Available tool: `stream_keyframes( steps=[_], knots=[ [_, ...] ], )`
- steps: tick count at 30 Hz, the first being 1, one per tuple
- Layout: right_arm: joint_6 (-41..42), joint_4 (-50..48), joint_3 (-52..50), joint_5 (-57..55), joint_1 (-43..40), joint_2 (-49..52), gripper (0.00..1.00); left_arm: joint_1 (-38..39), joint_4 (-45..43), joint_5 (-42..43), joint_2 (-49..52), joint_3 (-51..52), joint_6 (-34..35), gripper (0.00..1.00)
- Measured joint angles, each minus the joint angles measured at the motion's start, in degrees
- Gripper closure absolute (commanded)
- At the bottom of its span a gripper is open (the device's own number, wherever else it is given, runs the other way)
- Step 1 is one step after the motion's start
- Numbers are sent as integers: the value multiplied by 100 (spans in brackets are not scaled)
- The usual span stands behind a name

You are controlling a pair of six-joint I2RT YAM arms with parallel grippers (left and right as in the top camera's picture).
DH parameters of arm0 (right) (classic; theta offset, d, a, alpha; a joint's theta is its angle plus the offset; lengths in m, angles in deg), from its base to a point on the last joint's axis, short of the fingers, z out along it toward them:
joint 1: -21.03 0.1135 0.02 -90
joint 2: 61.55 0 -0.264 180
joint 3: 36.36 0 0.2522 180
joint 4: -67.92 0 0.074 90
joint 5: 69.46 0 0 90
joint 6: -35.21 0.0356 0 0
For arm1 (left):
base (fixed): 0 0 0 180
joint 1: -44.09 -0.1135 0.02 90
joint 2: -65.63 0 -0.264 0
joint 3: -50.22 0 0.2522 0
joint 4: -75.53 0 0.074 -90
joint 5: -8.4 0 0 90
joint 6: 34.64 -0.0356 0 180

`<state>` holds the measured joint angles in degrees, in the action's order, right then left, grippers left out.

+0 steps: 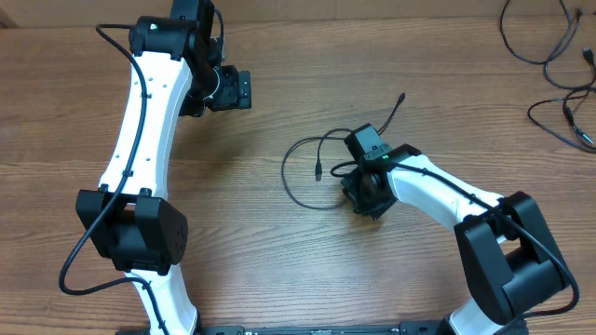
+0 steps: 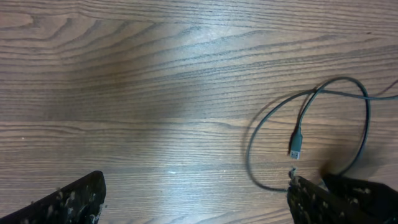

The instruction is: Untangle cables

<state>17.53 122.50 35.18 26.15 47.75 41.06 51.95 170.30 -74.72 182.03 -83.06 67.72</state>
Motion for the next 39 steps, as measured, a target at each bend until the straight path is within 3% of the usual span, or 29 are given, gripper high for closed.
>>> stream_keyframes(
  steps=[4, 8, 12, 17, 21, 25, 28, 30, 31, 33, 34, 39],
  knots=[
    [-684, -170, 13, 35, -120, -13, 96, 0, 2, 2, 0, 0, -57, 6],
    [-1738, 503, 533, -68, -125, -271, 96, 0, 50, 0, 0, 0, -59, 6],
    [-2457, 1209, 1875, -586, -151, -1023, 96, 0, 50, 2, 0, -2, -59, 5],
    [-3377, 1322, 3681, -1899, -345, -2092, 96, 0, 42, 0, 0, -2, -59, 5],
    [-4240, 1121, 4323, -3370, -682, -2664, 96, 0, 48, 0, 0, -2, -59, 5],
    [-5587, 116, 4413, -5007, -1320, -2953, 96, 0, 79, 2, 0, -2, -59, 5],
    [-6463, -483, 4417, -5635, -1906, -3010, 96, 0, 136, 0, 0, -2, -59, 4],
    [-6804, -286, 4419, -5674, -2271, -3069, 94, 0, 151, 0, 0, -2, -59, 5],
    [-6905, -4, 4428, -5580, -2430, -3108, 86, 0, 149, 0, 0, -2, -59, 5],
    [-6795, 776, 4428, -5163, -2634, -3165, 36, 0, 144, 4, 0, -4, -59, 5],
    [-6695, 1200, 4428, -4791, -2693, -3174, 23, 0, 144, 9, 0, -4, -59, 5],
    [-6019, 2544, 4312, -2643, -2747, -2879, 19, 0, 157, 103, 0, -7, -59, 5]
  ],
)
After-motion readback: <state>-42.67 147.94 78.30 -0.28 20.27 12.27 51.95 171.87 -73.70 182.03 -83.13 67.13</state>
